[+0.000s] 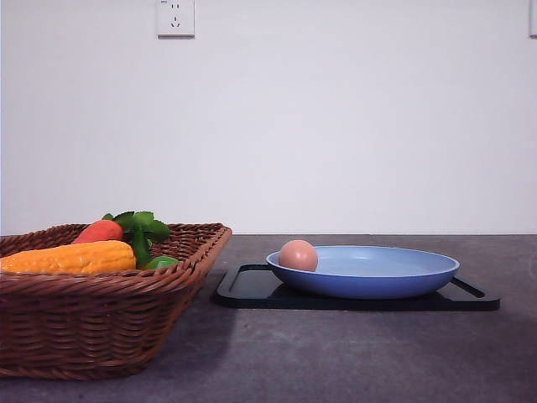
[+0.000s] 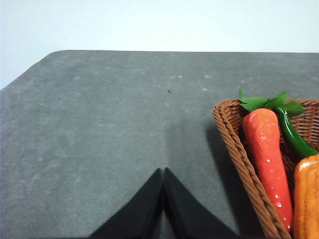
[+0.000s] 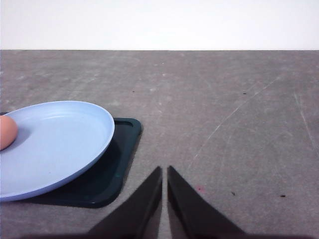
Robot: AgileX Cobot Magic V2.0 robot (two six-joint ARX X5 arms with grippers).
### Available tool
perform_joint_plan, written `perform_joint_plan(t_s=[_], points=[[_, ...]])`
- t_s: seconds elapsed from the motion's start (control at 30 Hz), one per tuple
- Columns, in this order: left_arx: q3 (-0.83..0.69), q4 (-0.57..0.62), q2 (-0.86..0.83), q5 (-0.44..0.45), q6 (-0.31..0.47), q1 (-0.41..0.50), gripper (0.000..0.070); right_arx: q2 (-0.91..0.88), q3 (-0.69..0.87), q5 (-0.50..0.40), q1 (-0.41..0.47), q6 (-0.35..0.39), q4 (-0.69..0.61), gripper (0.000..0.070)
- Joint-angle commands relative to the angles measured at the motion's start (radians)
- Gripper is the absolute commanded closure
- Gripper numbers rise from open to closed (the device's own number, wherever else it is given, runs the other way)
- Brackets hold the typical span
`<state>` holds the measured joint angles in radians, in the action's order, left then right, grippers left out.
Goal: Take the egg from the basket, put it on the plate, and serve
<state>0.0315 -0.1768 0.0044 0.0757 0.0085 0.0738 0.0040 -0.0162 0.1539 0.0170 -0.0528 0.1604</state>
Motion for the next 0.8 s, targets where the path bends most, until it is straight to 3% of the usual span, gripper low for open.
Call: perform_joint_plan(t_s=[0.0, 0.77], points=[[-0.024, -0.011, -0.002, -0.002, -0.001, 0.002, 0.0700, 0.000, 0.006, -0.001, 0.000, -0.011, -0.003, 0.0700], [-0.024, -0.011, -0.002, -0.002, -0.001, 0.002, 0.0700, 0.000, 0.006, -0.001, 0.000, -0.011, -0.003, 0.0700]])
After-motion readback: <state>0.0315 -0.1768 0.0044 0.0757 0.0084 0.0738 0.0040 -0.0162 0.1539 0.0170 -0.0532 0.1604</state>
